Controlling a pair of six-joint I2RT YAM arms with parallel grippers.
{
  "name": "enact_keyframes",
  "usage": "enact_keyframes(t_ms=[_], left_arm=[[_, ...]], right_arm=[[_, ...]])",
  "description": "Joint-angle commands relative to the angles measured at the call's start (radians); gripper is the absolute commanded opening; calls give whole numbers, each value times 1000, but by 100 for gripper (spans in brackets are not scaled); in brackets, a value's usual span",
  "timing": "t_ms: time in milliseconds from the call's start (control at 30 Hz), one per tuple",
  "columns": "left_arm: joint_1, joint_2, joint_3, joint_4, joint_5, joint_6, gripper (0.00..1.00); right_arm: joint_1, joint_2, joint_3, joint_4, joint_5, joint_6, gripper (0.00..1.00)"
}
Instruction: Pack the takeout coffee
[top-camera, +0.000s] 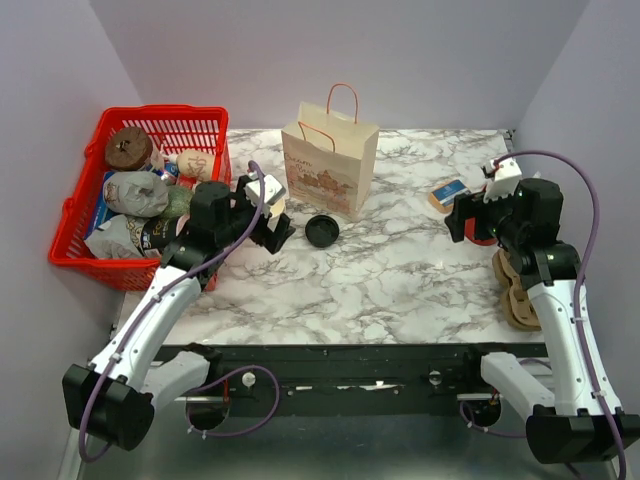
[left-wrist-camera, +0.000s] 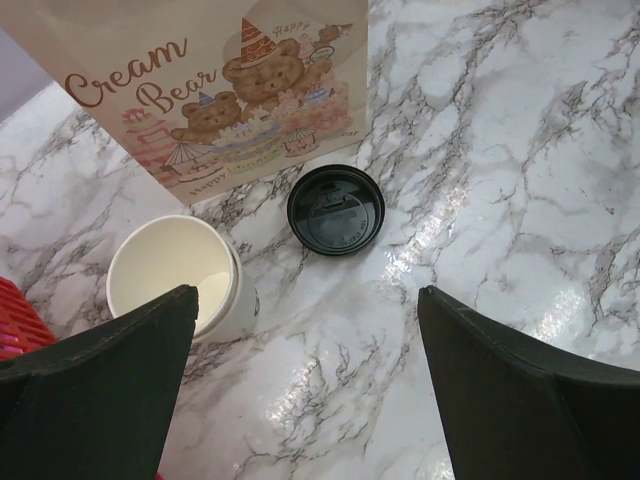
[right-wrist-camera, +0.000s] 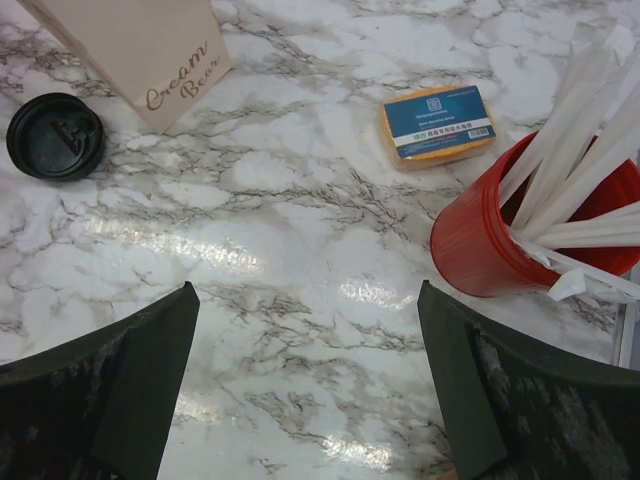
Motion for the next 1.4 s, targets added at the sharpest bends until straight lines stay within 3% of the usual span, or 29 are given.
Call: enact_keyframes(t_ms=[0,167,333,467,633,733,967,1133,1367], left_arm=[[-4,47,120,-138,81,91,99],[-2,75,177,-220,117,185,99],[-9,135,301,-341,131,310,99],[-10,184,381,-428,121,329,98],[-22,202,383,-398,27,155,99],[-33,192,347,-367,28,104,98],[-71,305,401,-430,-2,163,95],[-73,392,461,-490,-95,211,90],[-73,503,550,-540,-257,121,83]], right_arm=[[2,-25,18,-28,-53,-85,100],[2,-48,23,-103,-326,-370,100],[5,-14,41,-137,-438,-438,100],[30,59,102,-175,-412,-495,97],[90,147,208,-246,-326,-530,92],[102,185,273,-244,-357,-495,90],[157,135,288,-131,-345,-342,88],[202,162,239,-141,-366,-397,89],[203,216,279,-238,-377,-487,89]])
